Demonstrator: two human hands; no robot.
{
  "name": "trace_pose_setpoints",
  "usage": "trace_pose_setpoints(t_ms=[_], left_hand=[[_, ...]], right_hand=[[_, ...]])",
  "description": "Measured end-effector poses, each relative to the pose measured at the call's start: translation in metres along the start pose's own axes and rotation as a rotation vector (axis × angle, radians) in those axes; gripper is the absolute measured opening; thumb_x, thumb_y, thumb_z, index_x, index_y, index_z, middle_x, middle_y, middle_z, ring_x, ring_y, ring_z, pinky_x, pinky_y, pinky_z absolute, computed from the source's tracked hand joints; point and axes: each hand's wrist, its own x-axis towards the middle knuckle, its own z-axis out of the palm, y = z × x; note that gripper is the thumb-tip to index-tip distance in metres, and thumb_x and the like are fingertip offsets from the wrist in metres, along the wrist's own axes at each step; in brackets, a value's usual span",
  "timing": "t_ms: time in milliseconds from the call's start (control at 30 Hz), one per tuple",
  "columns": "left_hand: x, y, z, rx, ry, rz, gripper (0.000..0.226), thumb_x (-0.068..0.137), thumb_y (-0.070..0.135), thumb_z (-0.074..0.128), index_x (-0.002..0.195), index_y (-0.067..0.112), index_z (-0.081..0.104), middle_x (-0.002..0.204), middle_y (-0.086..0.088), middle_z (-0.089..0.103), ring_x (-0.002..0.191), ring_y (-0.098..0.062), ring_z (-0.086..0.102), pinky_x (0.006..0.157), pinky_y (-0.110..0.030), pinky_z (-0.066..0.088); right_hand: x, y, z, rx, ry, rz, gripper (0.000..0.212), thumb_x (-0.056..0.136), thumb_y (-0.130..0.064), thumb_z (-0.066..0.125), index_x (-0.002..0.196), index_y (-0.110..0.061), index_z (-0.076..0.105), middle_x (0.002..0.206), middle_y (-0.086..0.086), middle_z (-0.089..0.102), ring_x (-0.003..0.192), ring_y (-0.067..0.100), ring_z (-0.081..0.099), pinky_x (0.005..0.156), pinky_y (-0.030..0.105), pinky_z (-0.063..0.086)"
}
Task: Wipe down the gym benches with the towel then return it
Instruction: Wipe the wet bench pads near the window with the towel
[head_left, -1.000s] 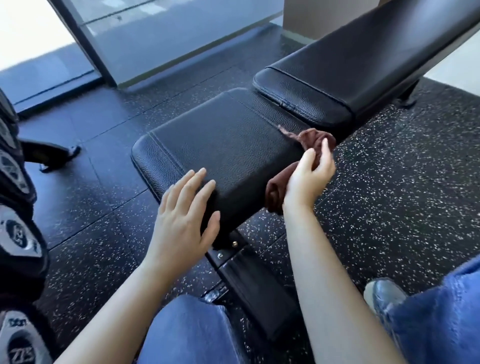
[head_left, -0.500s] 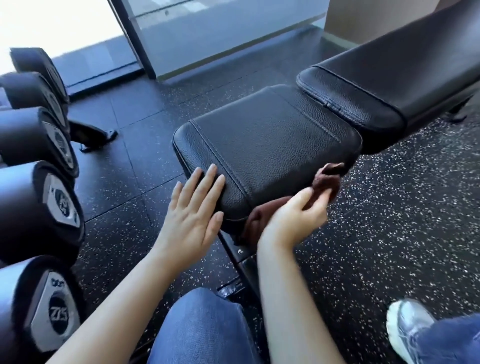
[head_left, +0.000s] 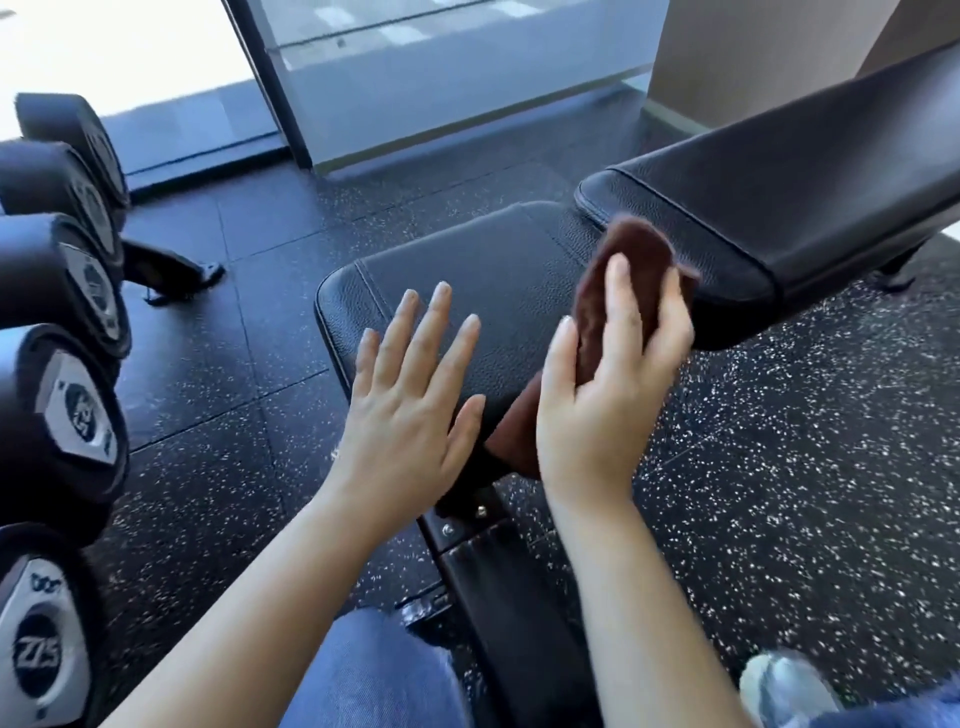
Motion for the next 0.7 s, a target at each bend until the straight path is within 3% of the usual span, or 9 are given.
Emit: trace_pose_setpoints(t_ms=[133,267,367,433,500,600,700], left_hand=[[0.014,0.006,0.011,0.016,-0.008,-0.180,0.058,0.085,0.035,0.036,0.134,0.006,0.047,0.147,-0.018,0.032,0.135,-0.039,0.026,0.106,-0.057,0.018],[0.015,0.005,0.013,0.051,-0.081,-0.231,0.060,0.080,0.035,0.040,0.135,0.012,0.045,0.148,-0.014,0.030,0.137,-0.032,0.022,0.107,-0.053,0.014],[0.018,0.004,0.009,0.037,-0.138,-0.242,0.063,0.077,0.035,0.042,0.137,0.015,0.038,0.150,-0.012,0.023,0.139,-0.028,0.018,0.108,-0.051,0.010],[0.021,0.009,0.003,0.027,-0.196,-0.300,0.063,0.079,0.035,0.041,0.136,0.009,0.043,0.148,-0.016,0.026,0.138,-0.030,0.021,0.107,-0.056,0.016],[0.026,0.021,-0.009,-0.012,-0.219,-0.436,0.058,0.081,0.028,0.038,0.132,0.000,0.048,0.144,-0.021,0.033,0.135,-0.039,0.028,0.102,-0.062,0.026],[0.030,0.047,-0.041,-0.073,-0.210,-0.691,0.055,0.081,0.021,0.035,0.128,-0.004,0.050,0.141,-0.024,0.038,0.129,-0.045,0.034,0.097,-0.064,0.029],[0.034,0.071,-0.089,-0.034,-0.242,-0.760,0.054,0.080,0.023,0.036,0.125,-0.002,0.053,0.139,-0.021,0.044,0.126,-0.042,0.042,0.096,-0.061,0.034]], right_hand=[[0.051,0.010,0.012,-0.239,-0.415,-0.117,0.043,0.086,-0.013,0.057,0.129,-0.013,0.053,0.140,0.023,0.037,0.118,0.041,0.044,0.102,0.038,0.031],[0.062,0.013,0.021,-0.315,-0.737,-0.135,0.043,0.084,-0.016,0.060,0.127,-0.020,0.056,0.140,0.017,0.041,0.104,0.039,0.050,0.088,0.044,0.045],[0.066,0.008,0.023,-0.386,-0.838,-0.200,0.044,0.071,-0.013,0.071,0.114,-0.019,0.065,0.128,0.018,0.055,0.086,0.039,0.058,0.068,0.041,0.053],[0.072,0.002,0.020,-0.403,-0.924,-0.166,0.045,0.064,-0.010,0.075,0.109,-0.018,0.068,0.123,0.018,0.058,0.081,0.039,0.059,0.062,0.041,0.054],[0.083,-0.005,0.012,-0.403,-0.988,-0.146,0.048,0.058,-0.007,0.078,0.105,-0.016,0.070,0.119,0.020,0.061,0.078,0.041,0.059,0.058,0.041,0.055],[0.106,-0.025,-0.005,-0.407,-1.059,-0.154,0.050,0.053,-0.006,0.081,0.101,-0.015,0.071,0.116,0.020,0.062,0.075,0.042,0.059,0.054,0.041,0.053],[0.132,-0.056,-0.025,-0.410,-1.138,-0.149,0.050,0.055,-0.004,0.080,0.102,-0.015,0.071,0.117,0.020,0.061,0.076,0.042,0.058,0.056,0.042,0.053]])
